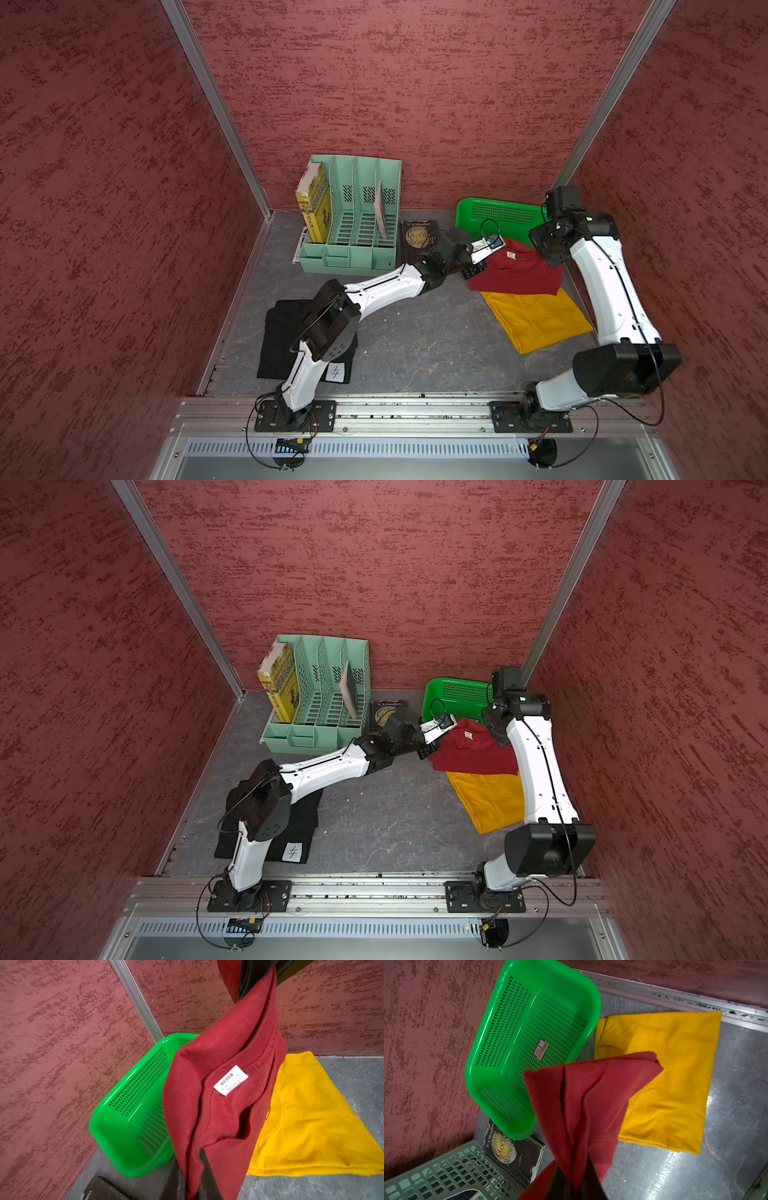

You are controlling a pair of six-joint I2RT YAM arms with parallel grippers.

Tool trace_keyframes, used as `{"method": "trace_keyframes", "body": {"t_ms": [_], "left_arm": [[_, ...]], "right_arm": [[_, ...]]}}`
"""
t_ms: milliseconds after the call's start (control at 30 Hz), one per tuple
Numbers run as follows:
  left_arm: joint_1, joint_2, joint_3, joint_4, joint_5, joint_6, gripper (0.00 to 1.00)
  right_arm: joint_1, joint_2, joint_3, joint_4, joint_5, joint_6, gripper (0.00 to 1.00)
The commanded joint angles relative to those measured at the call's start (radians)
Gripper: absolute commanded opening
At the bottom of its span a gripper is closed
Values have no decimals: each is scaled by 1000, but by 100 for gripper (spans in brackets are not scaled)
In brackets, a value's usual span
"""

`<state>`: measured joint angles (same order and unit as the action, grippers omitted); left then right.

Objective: Put the folded t-shirts into the basket
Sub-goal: Move the bin to the center of the board.

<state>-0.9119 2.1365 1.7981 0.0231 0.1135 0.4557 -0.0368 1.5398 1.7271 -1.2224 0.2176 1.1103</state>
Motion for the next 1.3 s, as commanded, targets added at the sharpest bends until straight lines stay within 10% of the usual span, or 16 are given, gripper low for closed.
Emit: {"method": "trace_keyframes", "body": {"t_ms": [0, 467, 1067, 1267], "left_arm": [[33, 104, 133, 27, 39, -66, 0], [89, 410, 492, 131, 28, -168, 0], [124, 465, 504, 166, 82, -204, 1], [126, 468, 492, 169, 103, -187, 0]], "right_arm": [[-15, 29, 74, 103, 13, -15, 0], [-93, 133, 83, 241, -24, 10, 0], [-159, 279, -263, 831, -298, 178, 0], [-179, 462, -78, 601, -334, 196, 0]]}}
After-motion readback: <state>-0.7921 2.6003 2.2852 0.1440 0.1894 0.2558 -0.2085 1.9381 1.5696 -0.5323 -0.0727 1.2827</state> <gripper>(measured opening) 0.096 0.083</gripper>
